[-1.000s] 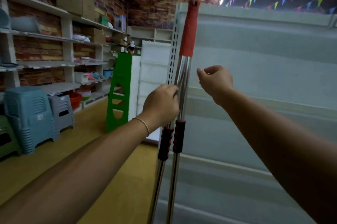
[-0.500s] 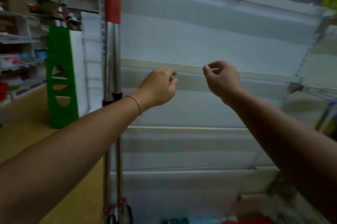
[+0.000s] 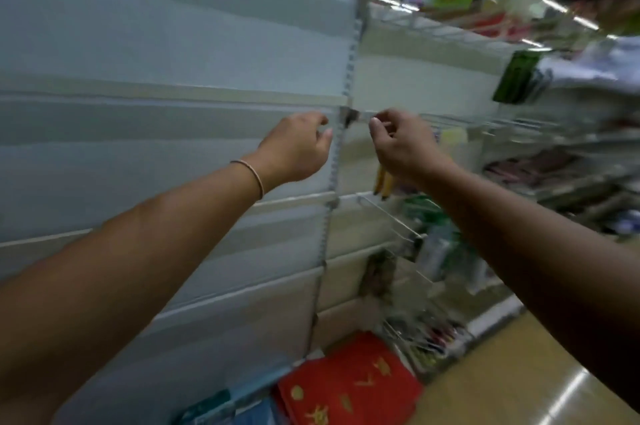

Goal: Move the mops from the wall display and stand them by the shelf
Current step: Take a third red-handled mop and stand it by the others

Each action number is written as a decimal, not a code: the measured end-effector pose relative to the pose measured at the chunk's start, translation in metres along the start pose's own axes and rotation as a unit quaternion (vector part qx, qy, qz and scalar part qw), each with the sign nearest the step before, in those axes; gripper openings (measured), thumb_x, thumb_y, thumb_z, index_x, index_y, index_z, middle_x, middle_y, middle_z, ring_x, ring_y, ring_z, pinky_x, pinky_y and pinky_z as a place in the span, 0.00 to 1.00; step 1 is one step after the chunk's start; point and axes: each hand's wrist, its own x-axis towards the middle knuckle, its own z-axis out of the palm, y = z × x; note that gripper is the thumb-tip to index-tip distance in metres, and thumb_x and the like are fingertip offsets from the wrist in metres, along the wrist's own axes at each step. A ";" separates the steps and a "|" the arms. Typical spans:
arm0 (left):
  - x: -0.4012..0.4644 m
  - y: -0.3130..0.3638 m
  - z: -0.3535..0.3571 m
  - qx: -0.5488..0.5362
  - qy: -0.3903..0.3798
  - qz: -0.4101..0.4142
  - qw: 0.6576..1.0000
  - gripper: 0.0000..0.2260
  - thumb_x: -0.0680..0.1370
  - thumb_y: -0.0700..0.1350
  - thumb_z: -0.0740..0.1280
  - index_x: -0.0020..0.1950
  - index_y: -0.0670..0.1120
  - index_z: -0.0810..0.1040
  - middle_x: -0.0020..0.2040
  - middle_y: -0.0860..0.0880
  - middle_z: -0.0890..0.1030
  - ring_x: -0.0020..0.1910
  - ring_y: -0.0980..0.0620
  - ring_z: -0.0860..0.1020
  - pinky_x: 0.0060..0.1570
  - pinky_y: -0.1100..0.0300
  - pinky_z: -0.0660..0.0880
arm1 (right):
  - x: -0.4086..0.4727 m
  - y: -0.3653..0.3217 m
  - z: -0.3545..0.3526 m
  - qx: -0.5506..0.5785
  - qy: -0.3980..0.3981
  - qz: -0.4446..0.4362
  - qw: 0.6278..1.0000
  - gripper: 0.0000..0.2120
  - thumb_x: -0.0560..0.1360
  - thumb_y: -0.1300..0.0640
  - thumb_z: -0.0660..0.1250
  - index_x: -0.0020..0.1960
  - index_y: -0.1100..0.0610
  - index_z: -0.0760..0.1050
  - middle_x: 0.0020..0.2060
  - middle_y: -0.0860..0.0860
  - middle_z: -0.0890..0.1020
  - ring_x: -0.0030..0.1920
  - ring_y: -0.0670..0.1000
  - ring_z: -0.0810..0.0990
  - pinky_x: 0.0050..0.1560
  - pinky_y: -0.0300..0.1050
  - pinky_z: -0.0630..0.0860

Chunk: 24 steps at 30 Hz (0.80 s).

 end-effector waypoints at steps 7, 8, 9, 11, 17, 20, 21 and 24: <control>0.057 0.117 0.101 -0.066 -0.023 0.071 0.995 0.14 0.81 0.45 0.59 0.63 0.40 0.75 0.59 0.38 0.79 0.58 0.40 0.76 0.57 0.54 0.70 | -0.007 0.117 -0.102 -0.064 0.055 0.054 0.995 0.12 0.80 0.52 0.62 0.57 0.58 0.80 0.51 0.56 0.85 0.53 0.56 0.82 0.55 0.46 0.74; 0.063 0.134 0.114 -0.077 -0.026 0.085 0.993 0.14 0.81 0.45 0.59 0.62 0.40 0.75 0.58 0.38 0.80 0.57 0.40 0.76 0.56 0.54 0.71 | -0.010 0.132 -0.116 -0.072 0.063 0.066 0.993 0.12 0.80 0.52 0.62 0.57 0.57 0.79 0.51 0.55 0.84 0.53 0.56 0.81 0.56 0.46 0.74; 0.068 0.150 0.128 -0.090 -0.031 0.100 0.990 0.14 0.81 0.45 0.59 0.62 0.40 0.75 0.57 0.38 0.80 0.56 0.40 0.77 0.55 0.54 0.71 | -0.013 0.147 -0.130 -0.082 0.070 0.079 0.991 0.13 0.81 0.51 0.61 0.57 0.57 0.79 0.51 0.54 0.84 0.53 0.55 0.81 0.57 0.47 0.74; 0.077 0.180 0.156 -0.119 -0.040 0.133 0.983 0.13 0.80 0.45 0.59 0.60 0.40 0.76 0.54 0.39 0.81 0.53 0.40 0.77 0.54 0.53 0.71 | -0.019 0.177 -0.155 -0.099 0.082 0.101 0.987 0.13 0.81 0.51 0.61 0.58 0.57 0.78 0.51 0.53 0.83 0.53 0.55 0.80 0.58 0.49 0.74; 0.109 0.260 0.239 -0.180 -0.080 0.200 0.960 0.12 0.80 0.45 0.60 0.59 0.40 0.77 0.53 0.40 0.81 0.51 0.41 0.78 0.53 0.52 0.74 | -0.031 0.262 -0.222 -0.138 0.122 0.168 0.968 0.12 0.81 0.50 0.61 0.58 0.55 0.77 0.48 0.49 0.81 0.52 0.53 0.80 0.58 0.53 0.77; 0.132 0.296 0.286 -0.207 -0.112 0.219 0.947 0.12 0.79 0.45 0.61 0.59 0.41 0.77 0.53 0.40 0.81 0.52 0.41 0.78 0.54 0.51 0.75 | -0.033 0.303 -0.249 -0.157 0.154 0.194 0.956 0.12 0.81 0.51 0.61 0.57 0.56 0.77 0.46 0.50 0.80 0.51 0.53 0.79 0.57 0.53 0.77; 0.140 0.308 0.302 -0.210 -0.123 0.222 0.944 0.12 0.79 0.45 0.61 0.59 0.41 0.77 0.53 0.40 0.81 0.52 0.41 0.78 0.54 0.52 0.75 | -0.033 0.317 -0.257 -0.163 0.158 0.201 0.953 0.12 0.81 0.51 0.61 0.57 0.57 0.77 0.46 0.50 0.80 0.51 0.53 0.79 0.57 0.54 0.76; 0.166 0.342 0.349 -0.207 -0.153 0.243 0.935 0.14 0.80 0.48 0.60 0.60 0.42 0.76 0.54 0.41 0.81 0.53 0.41 0.78 0.54 0.51 0.76 | -0.026 0.359 -0.283 -0.194 0.162 0.228 0.940 0.12 0.81 0.50 0.60 0.57 0.56 0.77 0.46 0.49 0.79 0.51 0.54 0.79 0.55 0.52 0.77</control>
